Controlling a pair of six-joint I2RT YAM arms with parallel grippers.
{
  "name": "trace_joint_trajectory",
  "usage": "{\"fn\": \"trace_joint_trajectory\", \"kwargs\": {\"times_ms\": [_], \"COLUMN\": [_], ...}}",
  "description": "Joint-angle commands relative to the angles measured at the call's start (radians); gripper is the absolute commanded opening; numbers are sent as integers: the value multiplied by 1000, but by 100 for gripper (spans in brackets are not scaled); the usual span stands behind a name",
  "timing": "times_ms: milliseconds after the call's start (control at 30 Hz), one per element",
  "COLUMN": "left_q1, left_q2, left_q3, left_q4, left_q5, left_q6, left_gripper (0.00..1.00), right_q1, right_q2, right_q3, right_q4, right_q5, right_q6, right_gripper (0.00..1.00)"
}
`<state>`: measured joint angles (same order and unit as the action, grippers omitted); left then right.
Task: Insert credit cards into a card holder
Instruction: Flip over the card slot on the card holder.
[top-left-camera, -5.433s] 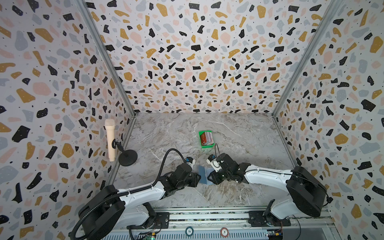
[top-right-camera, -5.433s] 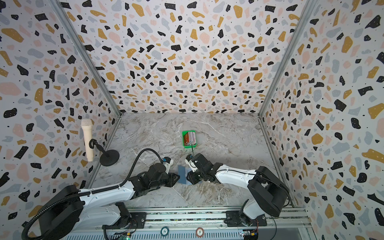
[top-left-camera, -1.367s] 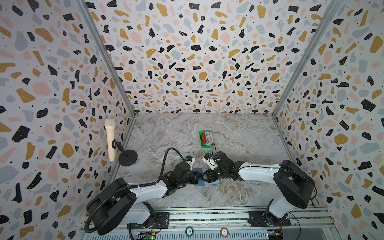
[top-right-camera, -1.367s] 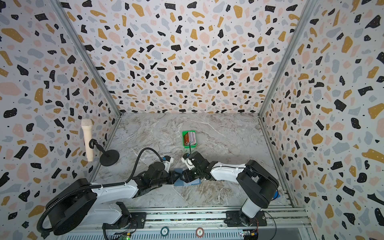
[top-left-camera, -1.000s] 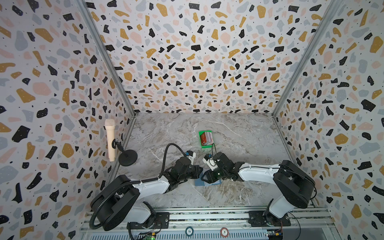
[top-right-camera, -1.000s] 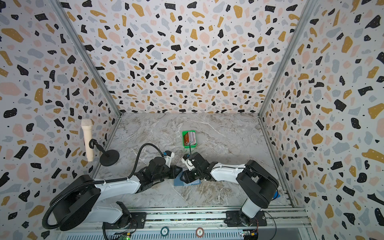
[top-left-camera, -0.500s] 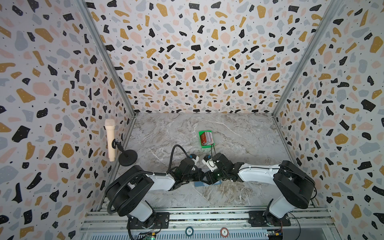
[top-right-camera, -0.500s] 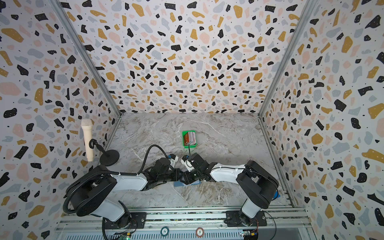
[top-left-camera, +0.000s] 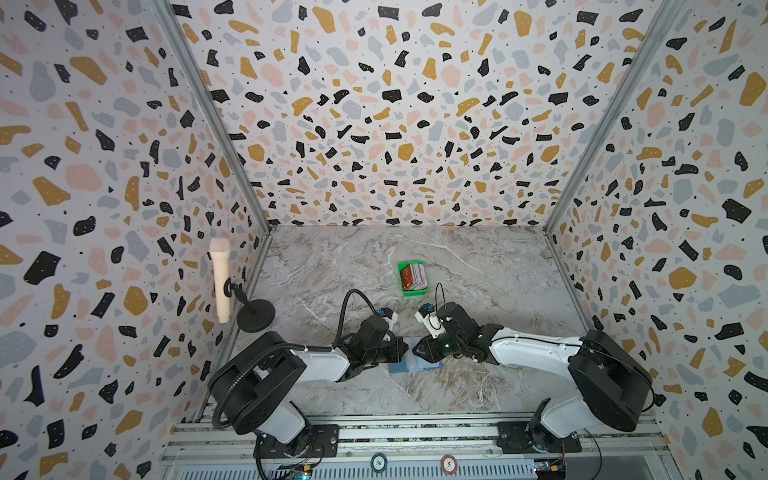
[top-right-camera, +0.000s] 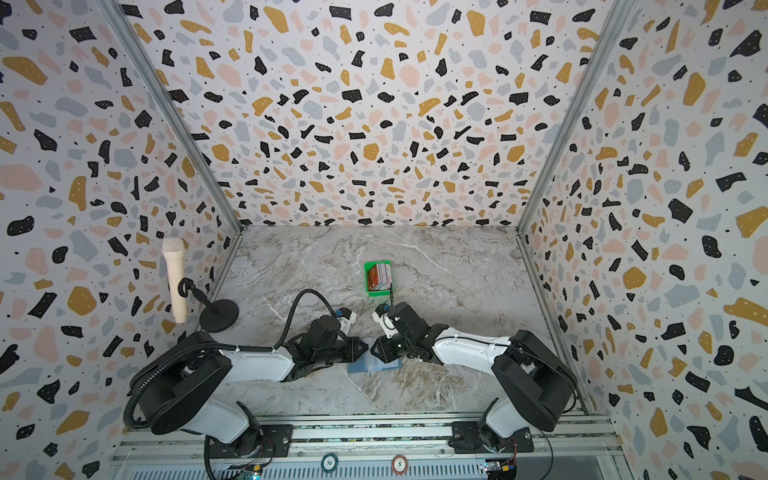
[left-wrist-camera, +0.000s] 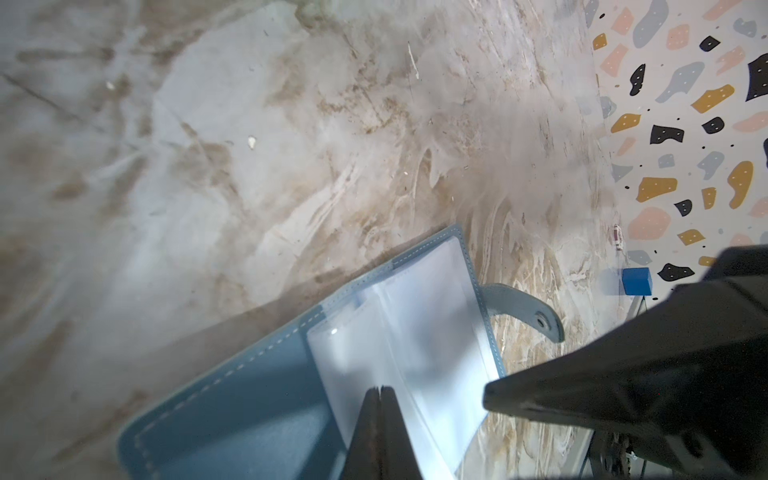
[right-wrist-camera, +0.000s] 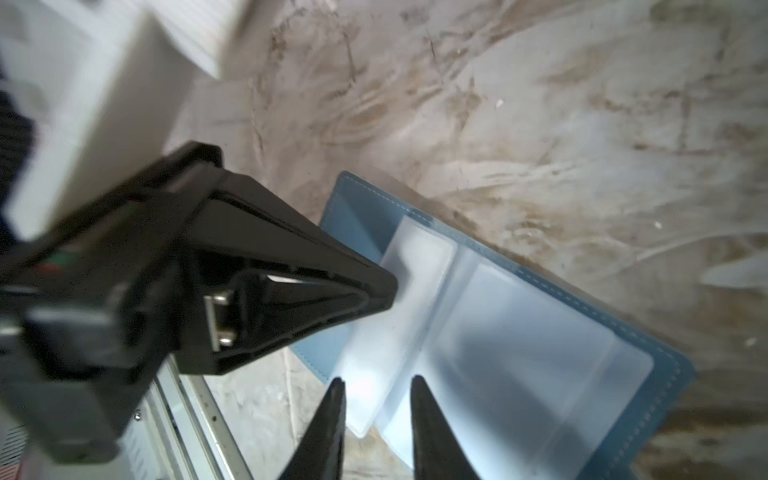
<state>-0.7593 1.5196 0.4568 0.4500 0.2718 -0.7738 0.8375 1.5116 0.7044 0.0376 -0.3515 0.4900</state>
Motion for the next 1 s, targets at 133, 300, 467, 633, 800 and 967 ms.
{"fn": "trace_joint_trajectory", "kwargs": {"times_ms": [133,300,467,633,800,967], "left_q1": [3,12,41,84,84,76], "left_q2": [-27,-87,-223,-324,-324,-229], "left_q3": [-19,-53,-77,-92,-83,-94], "left_q4": [19,56,-43,-122,-101,-35], "left_q5": [2,5,-52,-38,-4,17], "left_q6": [1,-37,-29,-13,-16,-31], "left_gripper": [1,1,3,6,10,7], "right_q1": [6,17,39,79,104,116], "right_q2": [38,65,74,82,161,203], "right_q3": [-2,8,33,94,143,149], "right_q4": [-35,-34,-23,-41,-38,-18], "right_q5": [85,86,80,102,84,70], "right_q6": [-16,-22,-30,-51,-60,-52], "right_gripper": [17,15,15,18,20,20]}}
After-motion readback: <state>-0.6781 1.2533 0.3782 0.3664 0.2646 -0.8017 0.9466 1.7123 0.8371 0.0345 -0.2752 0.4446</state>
